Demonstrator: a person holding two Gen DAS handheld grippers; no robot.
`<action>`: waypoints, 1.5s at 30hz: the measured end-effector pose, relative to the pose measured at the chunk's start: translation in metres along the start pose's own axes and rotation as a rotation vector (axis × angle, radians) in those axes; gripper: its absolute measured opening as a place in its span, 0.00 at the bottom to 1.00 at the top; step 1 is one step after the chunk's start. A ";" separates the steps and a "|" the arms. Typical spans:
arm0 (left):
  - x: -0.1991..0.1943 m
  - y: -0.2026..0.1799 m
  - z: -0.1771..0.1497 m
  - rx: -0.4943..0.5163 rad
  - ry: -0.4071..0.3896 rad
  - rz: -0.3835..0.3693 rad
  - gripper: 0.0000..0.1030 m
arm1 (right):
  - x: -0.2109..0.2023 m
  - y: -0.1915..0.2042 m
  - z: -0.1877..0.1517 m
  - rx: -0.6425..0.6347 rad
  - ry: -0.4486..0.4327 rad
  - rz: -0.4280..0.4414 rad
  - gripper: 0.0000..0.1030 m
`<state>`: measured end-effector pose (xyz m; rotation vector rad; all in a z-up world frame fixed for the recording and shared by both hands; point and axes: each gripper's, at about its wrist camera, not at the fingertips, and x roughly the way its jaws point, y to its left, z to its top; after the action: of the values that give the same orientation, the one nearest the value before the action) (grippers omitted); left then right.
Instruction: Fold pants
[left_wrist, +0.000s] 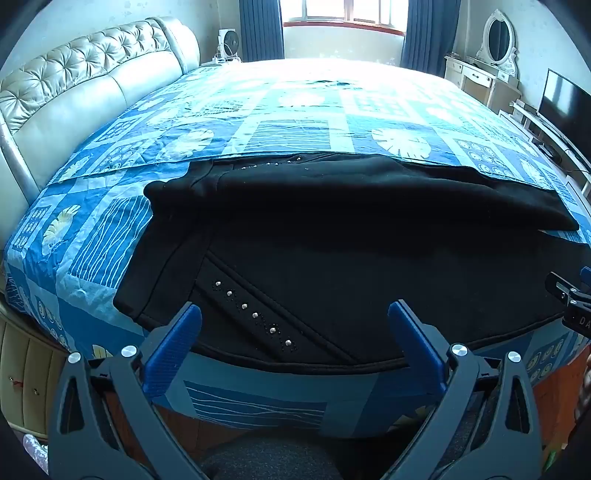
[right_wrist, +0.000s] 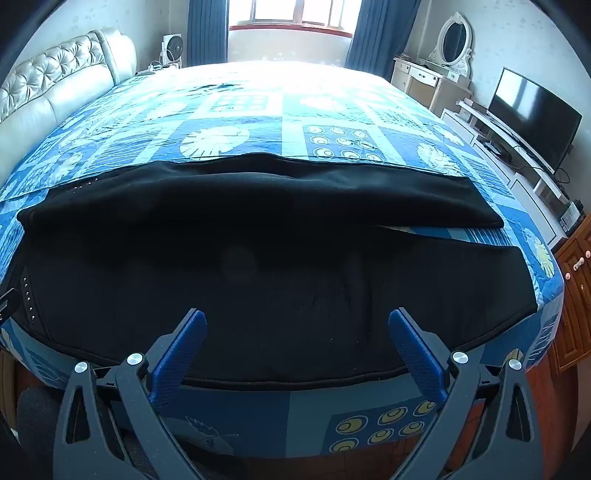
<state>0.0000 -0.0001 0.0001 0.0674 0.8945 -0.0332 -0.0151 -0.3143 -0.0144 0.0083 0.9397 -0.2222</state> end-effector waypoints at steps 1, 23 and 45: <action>0.000 0.000 0.000 0.000 0.001 0.000 0.98 | 0.000 0.000 0.000 0.001 0.000 0.000 0.96; 0.001 0.001 -0.001 0.006 -0.003 0.005 0.98 | 0.003 0.001 -0.003 -0.002 0.006 0.004 0.96; -0.001 0.081 0.057 0.058 -0.019 -0.210 0.98 | -0.034 -0.006 0.059 -0.214 -0.277 0.425 0.96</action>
<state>0.0486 0.0767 0.0400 0.0271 0.8790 -0.2556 0.0116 -0.3196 0.0486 -0.0193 0.6622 0.2656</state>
